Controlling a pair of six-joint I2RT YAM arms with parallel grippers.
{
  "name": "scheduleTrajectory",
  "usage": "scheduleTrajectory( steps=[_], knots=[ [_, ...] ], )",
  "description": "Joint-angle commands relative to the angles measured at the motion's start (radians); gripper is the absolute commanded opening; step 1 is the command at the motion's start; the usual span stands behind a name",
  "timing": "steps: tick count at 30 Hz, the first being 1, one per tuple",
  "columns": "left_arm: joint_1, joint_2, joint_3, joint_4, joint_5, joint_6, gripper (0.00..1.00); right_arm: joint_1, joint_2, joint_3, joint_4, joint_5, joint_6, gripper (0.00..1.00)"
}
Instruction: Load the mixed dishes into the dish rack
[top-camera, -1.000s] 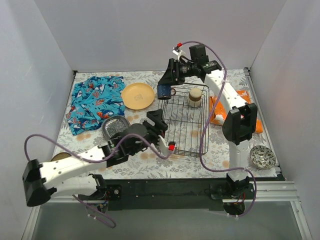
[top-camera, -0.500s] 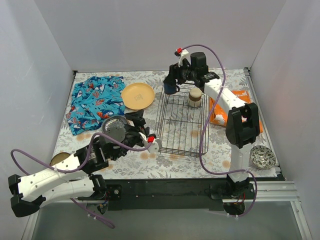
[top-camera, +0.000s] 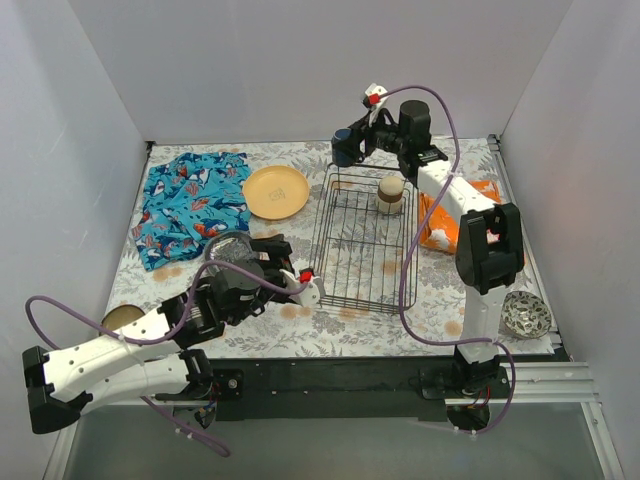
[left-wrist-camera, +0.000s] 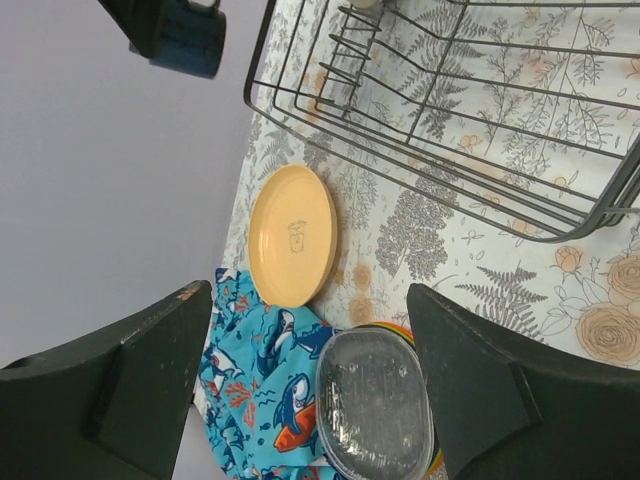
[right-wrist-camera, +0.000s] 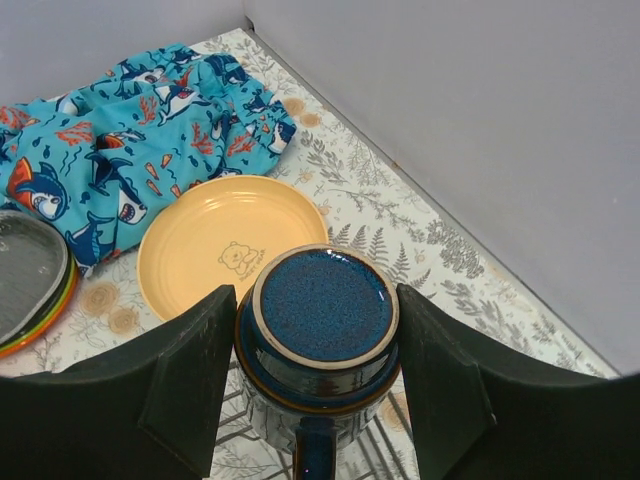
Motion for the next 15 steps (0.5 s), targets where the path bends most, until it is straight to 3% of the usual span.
scheduleTrajectory(
  steps=[1,15],
  knots=[
    [0.006,0.005,-0.003,-0.046,-0.011,-0.065,0.79,-0.047,0.010,-0.006,0.151,-0.147,-0.077,0.15],
    [0.009,0.052,-0.020,-0.038,-0.014,-0.115,0.79,-0.065,0.040,-0.068,0.150,-0.311,-0.204,0.17]
  ],
)
